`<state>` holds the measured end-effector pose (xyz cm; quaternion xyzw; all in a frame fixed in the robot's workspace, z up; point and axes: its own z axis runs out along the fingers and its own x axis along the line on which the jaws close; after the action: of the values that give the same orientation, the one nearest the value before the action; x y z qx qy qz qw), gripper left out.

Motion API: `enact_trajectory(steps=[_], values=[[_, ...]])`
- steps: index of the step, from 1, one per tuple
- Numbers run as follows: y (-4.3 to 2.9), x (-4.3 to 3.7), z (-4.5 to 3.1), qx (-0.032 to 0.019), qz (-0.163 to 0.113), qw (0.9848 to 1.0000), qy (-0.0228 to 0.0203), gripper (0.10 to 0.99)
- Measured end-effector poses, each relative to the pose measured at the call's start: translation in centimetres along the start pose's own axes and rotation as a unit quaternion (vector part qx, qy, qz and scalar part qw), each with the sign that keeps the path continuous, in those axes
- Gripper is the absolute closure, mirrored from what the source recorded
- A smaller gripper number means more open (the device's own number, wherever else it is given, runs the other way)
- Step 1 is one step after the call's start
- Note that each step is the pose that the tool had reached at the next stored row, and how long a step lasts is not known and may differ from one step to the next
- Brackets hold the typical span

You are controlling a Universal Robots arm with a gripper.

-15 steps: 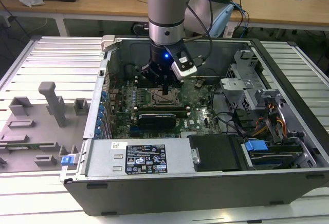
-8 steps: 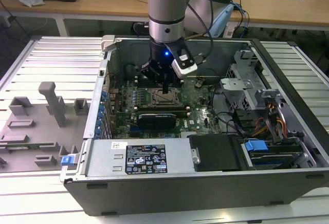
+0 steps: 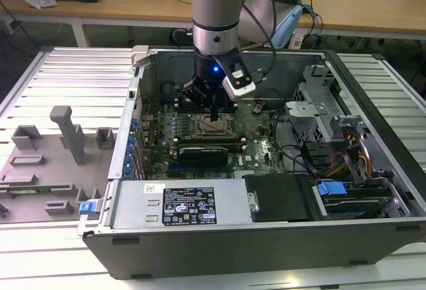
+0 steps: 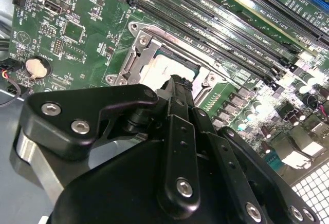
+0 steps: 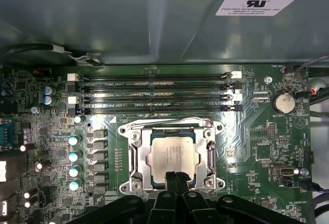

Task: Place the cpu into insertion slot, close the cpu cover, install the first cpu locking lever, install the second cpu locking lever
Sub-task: 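Install the second cpu locking lever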

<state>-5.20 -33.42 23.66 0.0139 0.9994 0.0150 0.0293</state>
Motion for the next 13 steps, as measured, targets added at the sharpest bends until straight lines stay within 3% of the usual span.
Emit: enact_trajectory(steps=[11,13], values=[[0.00,-0.01,-0.16,0.0001,0.000,1.0000,0.0000,0.980],[0.02,-0.04,-0.73,0.0000,0.000,1.0000,0.0000,0.980]])
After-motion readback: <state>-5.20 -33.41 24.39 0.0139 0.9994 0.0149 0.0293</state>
